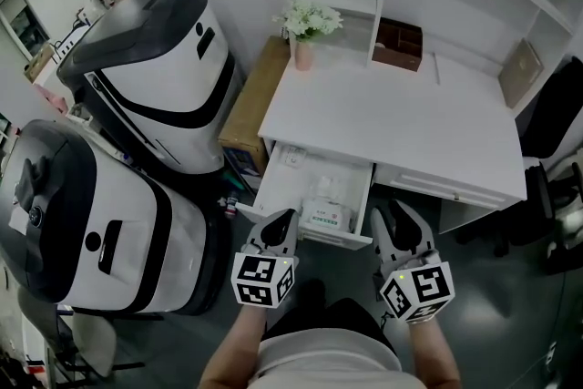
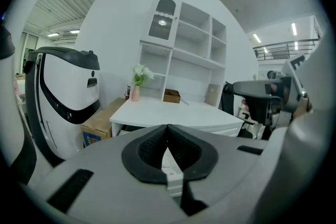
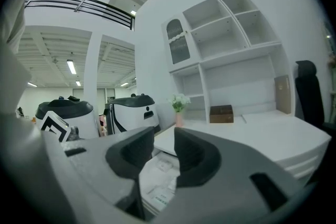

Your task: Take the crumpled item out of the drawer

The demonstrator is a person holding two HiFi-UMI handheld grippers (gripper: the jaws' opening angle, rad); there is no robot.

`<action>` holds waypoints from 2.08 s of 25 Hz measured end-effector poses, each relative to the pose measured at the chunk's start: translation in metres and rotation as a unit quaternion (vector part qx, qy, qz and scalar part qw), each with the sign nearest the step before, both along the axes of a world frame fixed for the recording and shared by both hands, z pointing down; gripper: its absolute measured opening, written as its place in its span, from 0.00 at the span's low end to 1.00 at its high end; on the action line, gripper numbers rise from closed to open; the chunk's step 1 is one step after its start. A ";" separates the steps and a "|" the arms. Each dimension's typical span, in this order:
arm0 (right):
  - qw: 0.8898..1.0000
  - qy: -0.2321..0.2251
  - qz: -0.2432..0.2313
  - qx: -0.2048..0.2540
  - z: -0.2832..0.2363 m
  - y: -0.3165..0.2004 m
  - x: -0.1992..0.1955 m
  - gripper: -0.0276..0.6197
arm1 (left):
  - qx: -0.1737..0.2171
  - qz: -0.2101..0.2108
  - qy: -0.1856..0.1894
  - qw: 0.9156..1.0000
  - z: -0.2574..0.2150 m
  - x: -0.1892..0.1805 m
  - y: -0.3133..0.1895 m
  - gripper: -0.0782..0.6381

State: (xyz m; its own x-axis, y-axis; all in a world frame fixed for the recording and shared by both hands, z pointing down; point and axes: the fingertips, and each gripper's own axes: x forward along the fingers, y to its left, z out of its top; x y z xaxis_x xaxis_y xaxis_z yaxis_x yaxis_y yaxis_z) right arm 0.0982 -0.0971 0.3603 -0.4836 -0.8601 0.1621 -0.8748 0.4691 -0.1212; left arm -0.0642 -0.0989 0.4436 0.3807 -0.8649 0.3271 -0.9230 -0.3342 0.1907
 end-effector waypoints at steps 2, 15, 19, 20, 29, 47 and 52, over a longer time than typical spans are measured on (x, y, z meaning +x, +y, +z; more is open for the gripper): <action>1.000 0.001 -0.004 0.001 0.000 -0.003 -0.002 0.20 | 0.000 -0.003 0.000 1.000 0.000 -0.003 -0.002 0.10; 0.999 0.009 -0.044 0.002 0.001 -0.033 -0.014 0.20 | 0.003 -0.039 -0.002 0.999 -0.002 -0.020 -0.017 0.10; 0.998 0.013 -0.065 0.002 0.002 -0.050 -0.019 0.20 | 0.001 -0.055 -0.005 0.998 -0.003 -0.024 -0.024 0.10; 0.997 0.013 -0.070 0.001 0.003 -0.055 -0.020 0.20 | 0.001 -0.060 -0.005 0.998 -0.003 -0.025 -0.026 0.10; 0.991 0.020 -0.127 -0.020 0.024 -0.094 -0.034 0.20 | -0.011 -0.114 -0.013 0.993 0.002 -0.041 -0.043 0.10; 0.966 0.065 -0.226 -0.107 0.115 -0.140 -0.062 0.20 | -0.051 -0.202 -0.014 0.978 0.024 -0.063 -0.058 0.10; 0.954 0.095 -0.254 -0.124 0.144 -0.148 -0.074 0.20 | -0.059 -0.224 -0.015 0.973 0.027 -0.068 -0.058 0.10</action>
